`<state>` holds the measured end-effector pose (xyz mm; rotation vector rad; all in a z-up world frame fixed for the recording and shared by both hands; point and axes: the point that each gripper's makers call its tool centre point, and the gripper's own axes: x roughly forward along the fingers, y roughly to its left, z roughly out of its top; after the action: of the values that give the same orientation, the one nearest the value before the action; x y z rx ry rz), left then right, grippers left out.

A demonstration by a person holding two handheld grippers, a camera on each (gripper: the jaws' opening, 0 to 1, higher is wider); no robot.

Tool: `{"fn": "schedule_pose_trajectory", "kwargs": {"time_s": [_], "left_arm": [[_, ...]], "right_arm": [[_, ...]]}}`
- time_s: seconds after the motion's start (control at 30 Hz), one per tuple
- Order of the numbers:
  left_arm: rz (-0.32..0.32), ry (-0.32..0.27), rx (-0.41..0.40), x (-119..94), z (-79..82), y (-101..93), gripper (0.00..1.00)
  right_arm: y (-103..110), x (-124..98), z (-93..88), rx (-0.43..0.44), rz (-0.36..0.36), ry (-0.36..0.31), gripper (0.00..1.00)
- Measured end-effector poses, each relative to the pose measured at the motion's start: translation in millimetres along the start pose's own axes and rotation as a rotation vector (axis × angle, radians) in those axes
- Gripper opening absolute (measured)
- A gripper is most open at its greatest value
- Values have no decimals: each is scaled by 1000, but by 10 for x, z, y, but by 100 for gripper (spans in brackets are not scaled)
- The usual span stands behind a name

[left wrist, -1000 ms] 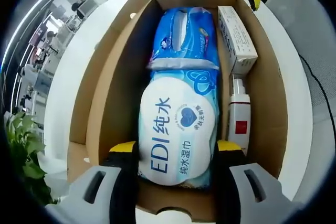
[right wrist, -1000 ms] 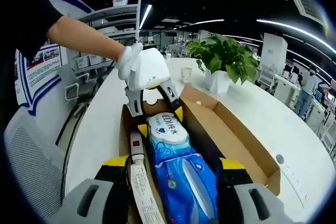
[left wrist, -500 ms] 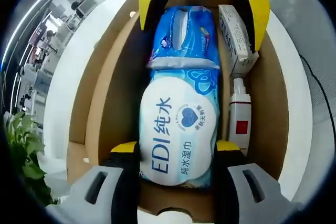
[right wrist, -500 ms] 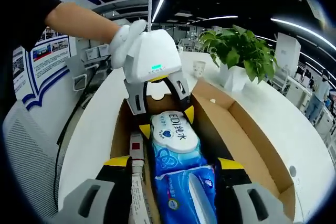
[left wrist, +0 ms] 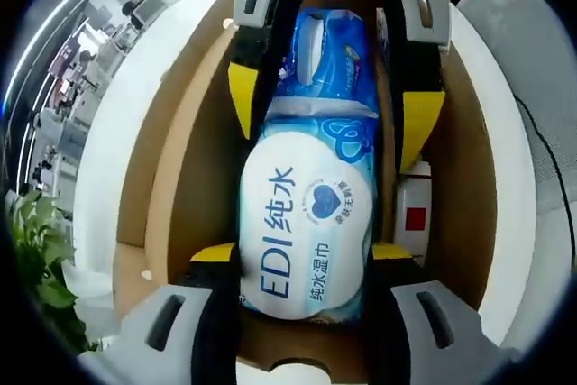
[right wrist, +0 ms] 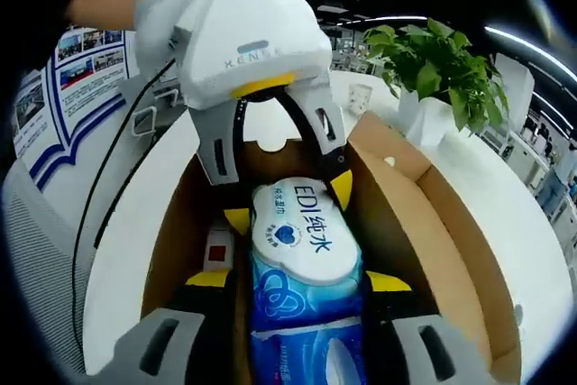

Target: Operate the shoe box by opening the lid, removing the specified soft item, and placing it in the target area until the item is outside and the box remains undamaged.

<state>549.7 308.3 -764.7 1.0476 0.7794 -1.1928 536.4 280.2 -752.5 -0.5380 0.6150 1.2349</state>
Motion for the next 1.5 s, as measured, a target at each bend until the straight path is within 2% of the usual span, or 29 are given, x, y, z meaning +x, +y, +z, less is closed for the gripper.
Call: {"fn": "schedule_pose_trajectory", "kwargs": {"time_s": [0.17,0.27,0.5,0.87,1.2,1.5], "left_arm": [[24,-13,5,2,1,3,53],[39,-23,7,3,3,10,53],[41,-23,7,6,5,16,53],[56,-45,3,5,-2,16,53],[55,-24,25,-19,1,23,52],[56,-2,41,-50,6,5,51]], "right_arm": [[-66,75,-36,7,-13,16,51],[-84,118,-51,16,-11,18,52],[-85,177,-70,21,-11,22,52],[-75,180,-78,11,-27,7,45],[-78,160,-35,3,-59,4,40],[-69,144,-17,14,-51,10,38]]}}
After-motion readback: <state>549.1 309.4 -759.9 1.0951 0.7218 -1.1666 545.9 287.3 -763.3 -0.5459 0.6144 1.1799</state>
